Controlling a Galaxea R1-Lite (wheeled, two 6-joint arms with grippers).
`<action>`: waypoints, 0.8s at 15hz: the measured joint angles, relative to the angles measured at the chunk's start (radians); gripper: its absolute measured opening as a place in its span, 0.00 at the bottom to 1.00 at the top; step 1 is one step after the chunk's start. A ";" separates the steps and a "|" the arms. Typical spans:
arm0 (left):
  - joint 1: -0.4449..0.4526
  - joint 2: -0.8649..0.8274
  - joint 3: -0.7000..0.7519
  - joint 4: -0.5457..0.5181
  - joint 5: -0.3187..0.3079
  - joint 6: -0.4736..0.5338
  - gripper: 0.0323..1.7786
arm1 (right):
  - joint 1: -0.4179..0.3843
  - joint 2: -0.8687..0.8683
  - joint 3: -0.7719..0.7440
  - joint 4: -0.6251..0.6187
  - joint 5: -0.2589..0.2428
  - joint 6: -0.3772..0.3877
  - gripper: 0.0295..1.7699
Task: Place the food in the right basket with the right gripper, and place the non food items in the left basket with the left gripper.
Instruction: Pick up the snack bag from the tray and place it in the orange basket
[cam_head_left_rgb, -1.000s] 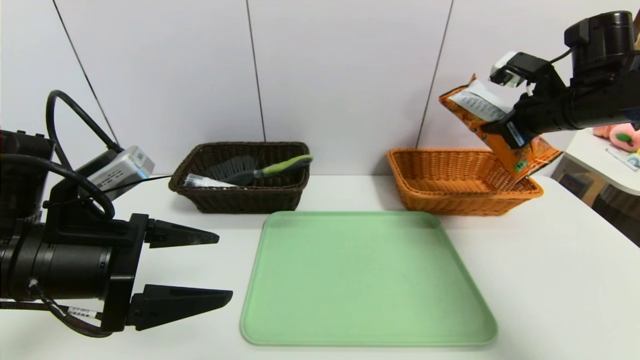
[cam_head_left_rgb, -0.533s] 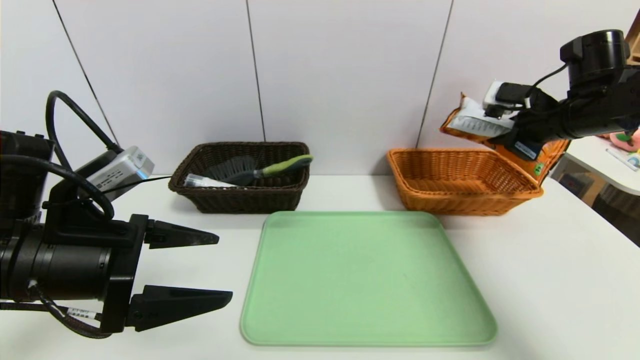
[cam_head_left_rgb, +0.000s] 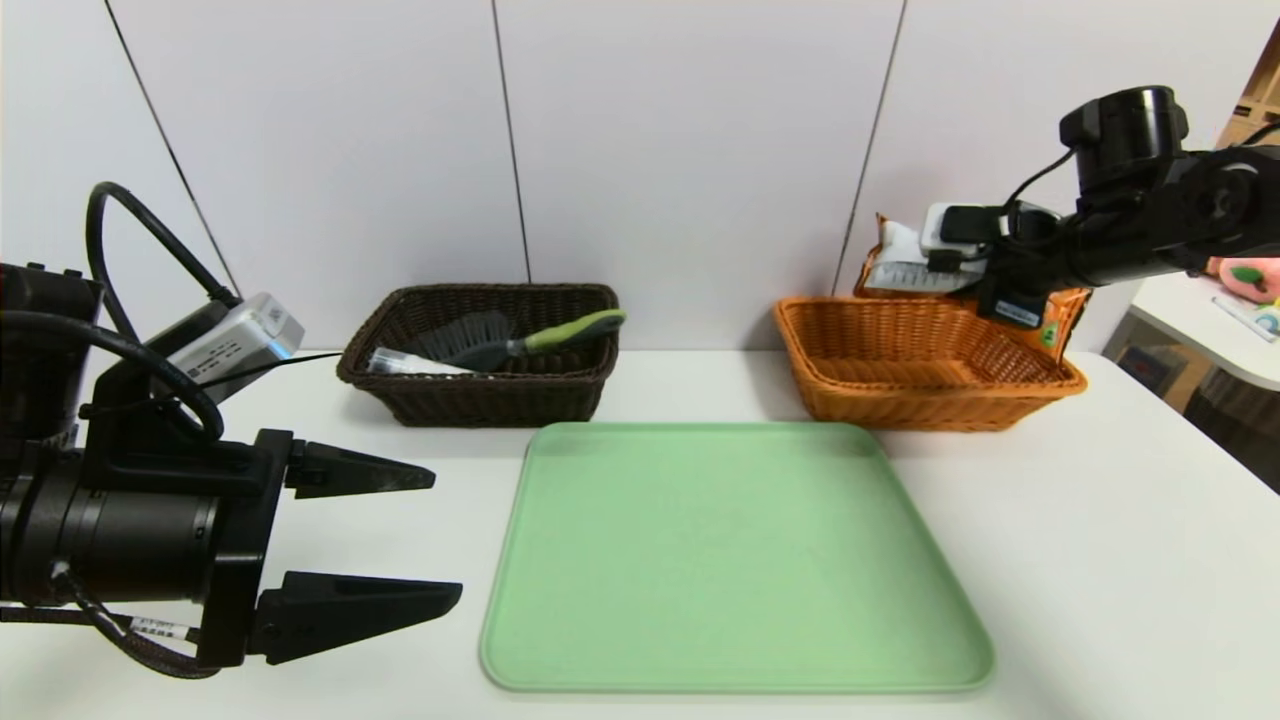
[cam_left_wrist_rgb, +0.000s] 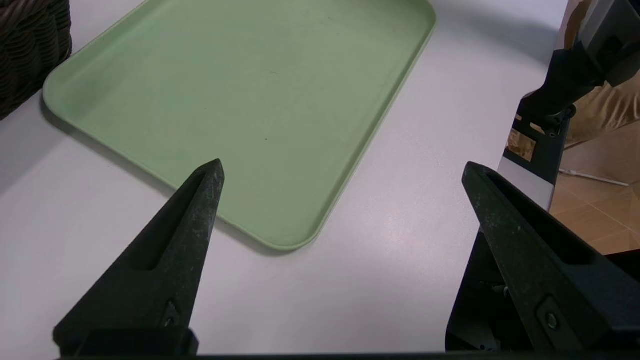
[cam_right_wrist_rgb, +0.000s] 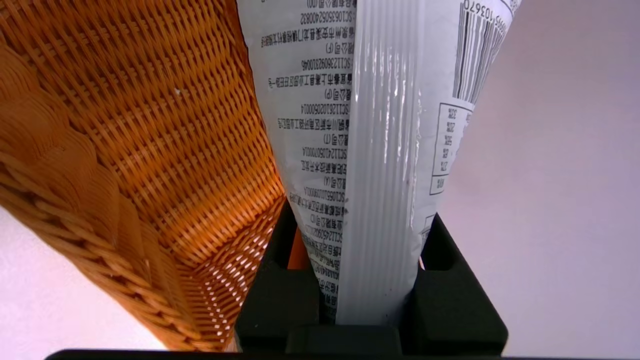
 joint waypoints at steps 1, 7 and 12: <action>0.001 -0.001 0.000 0.000 0.000 0.000 0.95 | 0.014 0.011 -0.005 0.001 -0.011 -0.024 0.22; 0.007 -0.005 0.004 0.001 0.000 0.000 0.95 | 0.059 0.061 -0.013 0.001 -0.035 -0.155 0.22; 0.011 -0.005 0.006 0.001 0.000 -0.002 0.95 | 0.060 0.096 -0.013 0.002 -0.043 -0.173 0.22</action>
